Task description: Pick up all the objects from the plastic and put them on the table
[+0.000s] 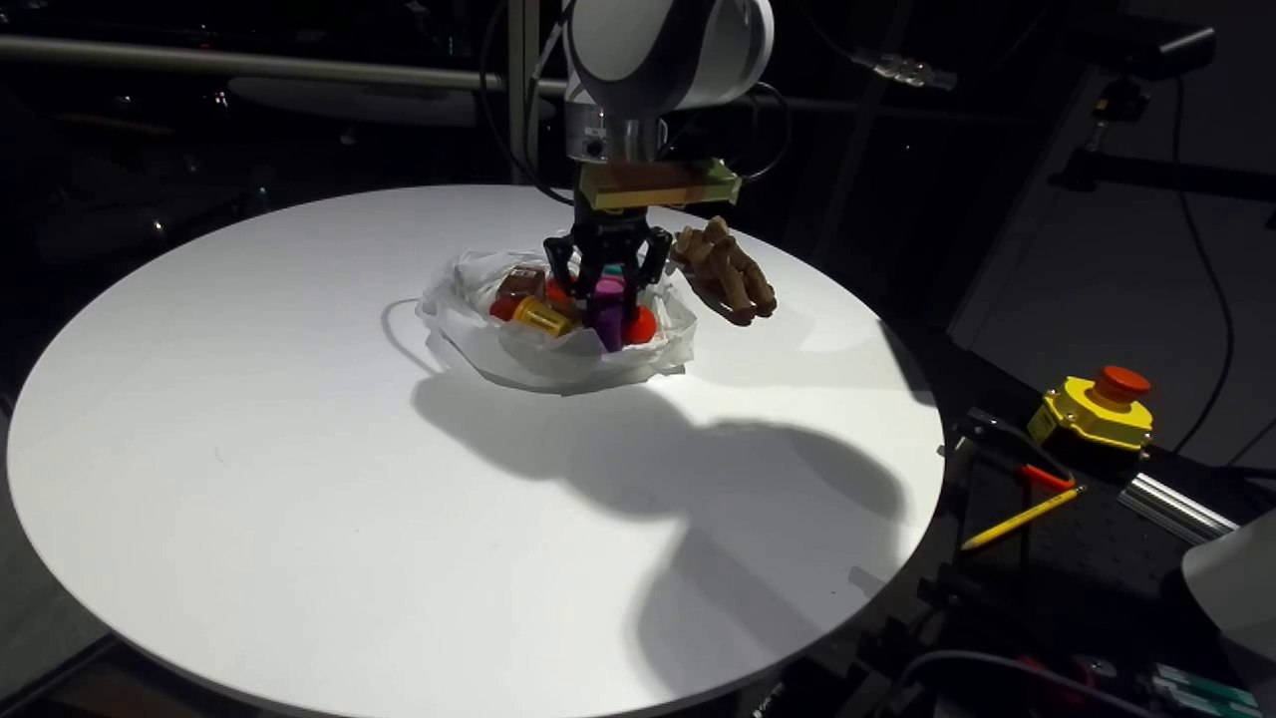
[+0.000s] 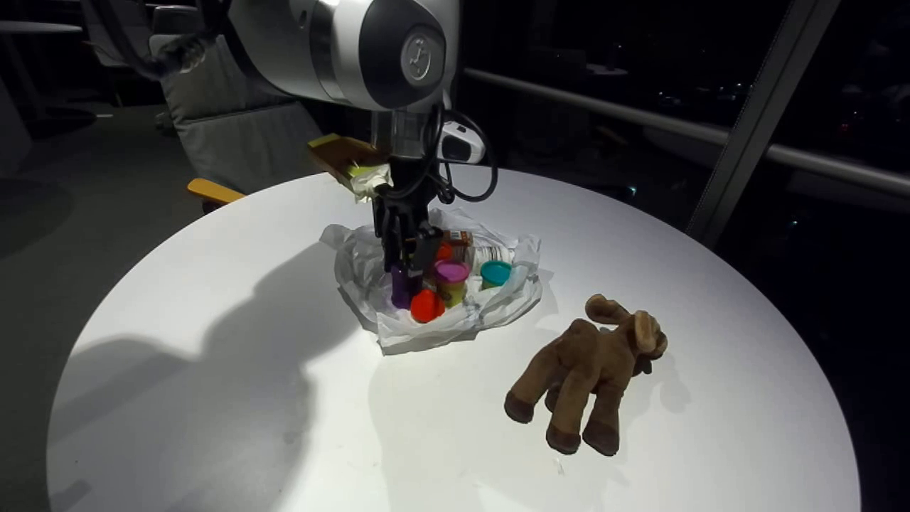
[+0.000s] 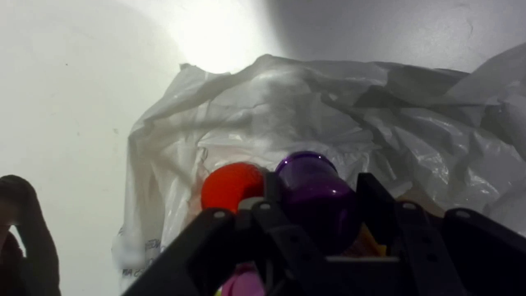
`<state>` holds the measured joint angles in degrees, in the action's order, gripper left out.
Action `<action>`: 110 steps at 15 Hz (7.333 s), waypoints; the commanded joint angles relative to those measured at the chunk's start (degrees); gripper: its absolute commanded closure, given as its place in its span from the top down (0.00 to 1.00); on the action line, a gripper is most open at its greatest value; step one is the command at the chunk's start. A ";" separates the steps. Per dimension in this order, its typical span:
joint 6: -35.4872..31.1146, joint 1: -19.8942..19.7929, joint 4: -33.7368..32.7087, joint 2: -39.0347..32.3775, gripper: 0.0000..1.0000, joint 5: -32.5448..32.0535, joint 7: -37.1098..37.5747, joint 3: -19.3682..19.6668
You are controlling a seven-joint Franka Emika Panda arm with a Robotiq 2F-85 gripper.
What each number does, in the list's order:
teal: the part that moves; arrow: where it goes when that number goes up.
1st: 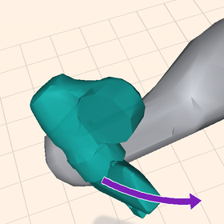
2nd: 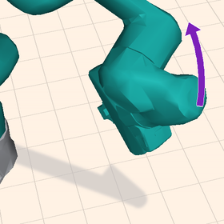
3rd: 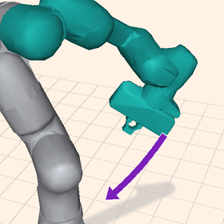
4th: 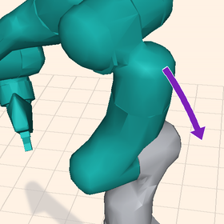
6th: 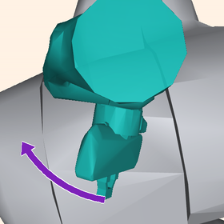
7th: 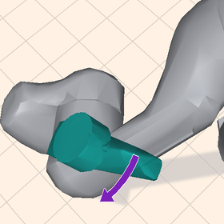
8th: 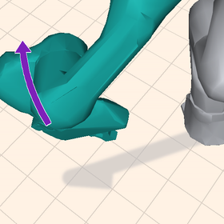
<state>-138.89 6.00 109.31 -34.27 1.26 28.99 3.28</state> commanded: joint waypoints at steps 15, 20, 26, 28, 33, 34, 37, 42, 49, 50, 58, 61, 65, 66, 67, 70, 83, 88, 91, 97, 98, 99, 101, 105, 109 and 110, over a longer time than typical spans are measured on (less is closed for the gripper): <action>-1.62 8.28 21.91 22.02 0.25 -2.61 4.81 -9.17; -9.20 10.21 22.93 15.70 0.25 -6.43 8.11 -8.07; -12.07 10.72 24.31 17.01 0.89 -5.20 5.22 -7.99; -11.17 10.30 24.86 19.96 1.00 -4.79 4.43 -8.20; -8.81 7.02 22.29 22.98 1.00 -5.75 5.80 -4.82; -8.48 5.96 21.33 22.13 1.00 -5.78 6.25 -3.74; -8.40 2.47 17.70 17.88 1.00 -5.42 6.56 -0.25; -9.38 -0.90 9.92 10.69 1.00 -4.34 5.62 2.89; -8.06 0.90 3.16 4.28 1.00 -6.65 1.92 3.98; -7.79 0.75 2.87 3.89 1.00 -6.56 0.64 3.67; -7.04 0.57 2.44 2.35 1.00 -8.41 -11.00 2.80; -6.58 0.53 1.70 1.10 1.00 -8.64 -12.89 2.89; -6.50 1.00 -0.19 -0.96 1.00 -9.17 -13.20 3.58; -6.73 1.02 -0.64 -1.29 1.00 -9.10 -13.12 3.64; -6.82 1.15 -1.25 -1.74 1.00 -9.30 -12.86 3.94; -6.67 1.19 -2.58 -2.61 1.00 -9.60 -12.82 4.40; -6.32 3.35 -0.37 1.18 0.28 -12.51 -10.58 6.98; -2.31 3.80 8.81 13.51 0.28 -11.72 -10.91 4.69; -0.43 3.33 17.16 21.67 0.28 -10.32 -11.79 1.34; -9.12 3.58 30.71 25.73 0.28 -11.35 -4.92 -3.18; -11.91 3.71 32.16 25.26 0.28 -12.15 -3.33 -3.32; -15.42 4.01 33.14 24.15 0.28 -14.18 -0.44 -2.61; -19.76 4.40 34.72 22.76 0.28 -15.03 2.58 -1.60; -23.20 5.51 35.83 20.04 0.28 -15.78 4.81 1.01; -24.19 5.69 36.35 19.97 0.86 -13.75 2.94 1.91; -23.97 5.79 36.49 20.57 0.93 -13.82 2.94 2.13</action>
<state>-161.46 10.29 144.71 -15.52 -12.96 31.63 3.96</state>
